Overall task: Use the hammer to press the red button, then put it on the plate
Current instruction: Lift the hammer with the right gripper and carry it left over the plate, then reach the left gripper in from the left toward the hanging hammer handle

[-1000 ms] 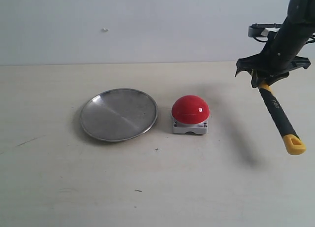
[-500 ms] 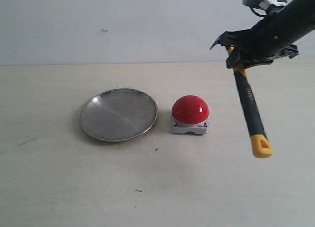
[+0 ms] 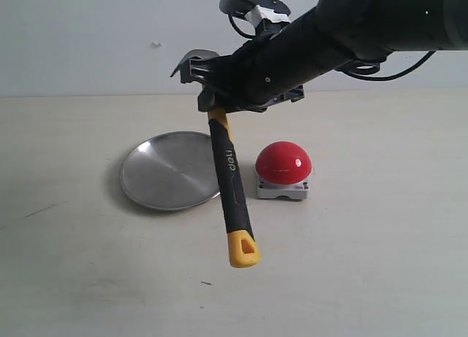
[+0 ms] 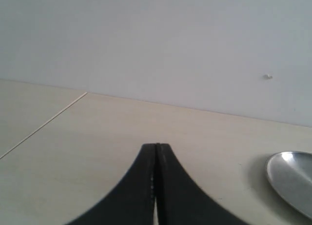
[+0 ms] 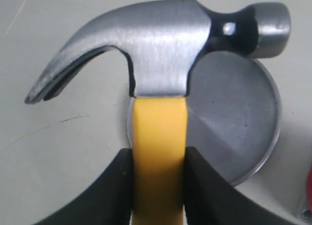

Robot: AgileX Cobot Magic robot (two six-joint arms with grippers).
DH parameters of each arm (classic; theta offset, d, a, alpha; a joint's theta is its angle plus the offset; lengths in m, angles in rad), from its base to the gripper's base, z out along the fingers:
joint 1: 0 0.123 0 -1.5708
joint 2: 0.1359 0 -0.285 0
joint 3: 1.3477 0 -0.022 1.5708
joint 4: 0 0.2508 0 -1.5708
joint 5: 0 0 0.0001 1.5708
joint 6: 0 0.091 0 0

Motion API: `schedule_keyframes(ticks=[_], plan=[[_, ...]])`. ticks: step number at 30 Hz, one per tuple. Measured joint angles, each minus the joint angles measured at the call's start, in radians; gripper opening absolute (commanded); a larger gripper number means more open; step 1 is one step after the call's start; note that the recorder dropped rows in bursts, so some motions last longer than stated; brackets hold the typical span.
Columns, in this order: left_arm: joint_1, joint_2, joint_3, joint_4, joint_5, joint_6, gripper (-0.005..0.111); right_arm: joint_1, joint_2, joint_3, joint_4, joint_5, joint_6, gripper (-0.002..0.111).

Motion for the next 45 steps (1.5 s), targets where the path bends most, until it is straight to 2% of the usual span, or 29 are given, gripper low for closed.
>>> schedule_keyframes(ticks=[4,8,10,13,15,27,31,36,42,43,44,45], plan=[[0.0,0.0,0.0,0.0,-0.006,0.006,0.0,0.008,0.0,0.014,0.041,-0.015,0.0,0.0],[0.0,0.0,0.0,0.0,-0.134,-0.004,0.0,0.008,0.001,0.041,0.103,-0.072,-0.024,0.0],[0.0,0.0,0.0,0.0,-0.179,-0.081,0.0,0.008,0.004,0.05,0.129,-0.099,-0.034,0.0],[0.0,0.0,0.0,0.0,-0.196,-0.31,0.0,0.008,0.013,0.055,0.163,-0.127,-0.042,0.0],[0.0,0.0,0.0,0.0,-0.196,-0.379,0.0,0.008,0.023,0.055,0.181,-0.147,-0.045,0.0],[0.0,0.0,0.0,0.0,-0.207,-0.409,0.0,0.074,0.06,0.057,0.267,-0.296,-0.051,0.0],[0.0,0.0,0.002,0.021,-0.289,-0.483,0.0,0.078,0.06,0.057,0.272,-0.305,-0.085,0.0],[-0.017,0.139,0.001,0.309,-0.498,-0.715,0.0,0.078,0.06,0.057,0.274,-0.311,-0.101,0.0],[-0.02,0.567,-0.126,0.643,-0.574,-0.951,0.0,0.078,0.06,0.057,0.277,-0.309,-0.103,0.0],[-0.02,0.726,-0.194,0.828,-0.661,-1.088,0.0,0.078,0.06,0.057,0.277,-0.309,-0.103,0.0],[-0.02,0.789,-0.232,0.899,-0.71,-1.149,0.0,0.078,0.06,0.057,0.277,-0.309,-0.103,0.0],[-0.02,0.943,-0.314,1.064,-0.846,-1.247,0.0,0.078,0.06,0.057,0.277,-0.307,-0.103,0.0]])
